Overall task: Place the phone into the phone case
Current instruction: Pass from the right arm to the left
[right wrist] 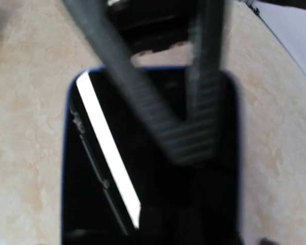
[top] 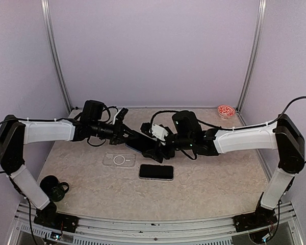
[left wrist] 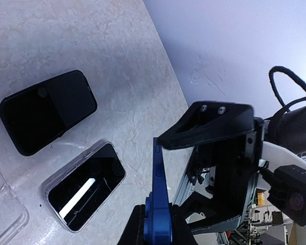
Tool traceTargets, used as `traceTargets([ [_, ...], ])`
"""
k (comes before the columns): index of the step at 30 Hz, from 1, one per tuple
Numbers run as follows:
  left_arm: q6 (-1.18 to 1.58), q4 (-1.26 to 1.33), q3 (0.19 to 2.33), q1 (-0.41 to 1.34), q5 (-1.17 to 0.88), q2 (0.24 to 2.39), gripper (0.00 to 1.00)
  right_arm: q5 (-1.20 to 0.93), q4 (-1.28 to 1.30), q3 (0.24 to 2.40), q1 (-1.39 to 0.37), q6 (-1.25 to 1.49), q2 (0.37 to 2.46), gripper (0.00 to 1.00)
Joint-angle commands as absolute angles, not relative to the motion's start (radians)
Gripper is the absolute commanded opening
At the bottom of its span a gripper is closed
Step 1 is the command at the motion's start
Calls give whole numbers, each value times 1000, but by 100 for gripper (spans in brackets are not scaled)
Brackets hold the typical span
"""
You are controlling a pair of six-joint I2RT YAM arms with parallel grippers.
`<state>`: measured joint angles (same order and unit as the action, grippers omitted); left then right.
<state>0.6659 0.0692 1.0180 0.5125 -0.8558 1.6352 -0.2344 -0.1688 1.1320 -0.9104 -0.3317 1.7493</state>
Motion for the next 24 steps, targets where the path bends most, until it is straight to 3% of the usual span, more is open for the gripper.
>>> traceTargets([
  [1,631,106,976,511,-841,1597,0,-222,-246,1106,-910,-287,1656,98],
  [11,641,280,877,487,-819,1421,0,-463,-266,1075,-783,-30,1573,99],
  [24,748,616,726,483,-780,1244,0,-757,-517,977,-696,360,1507,95],
])
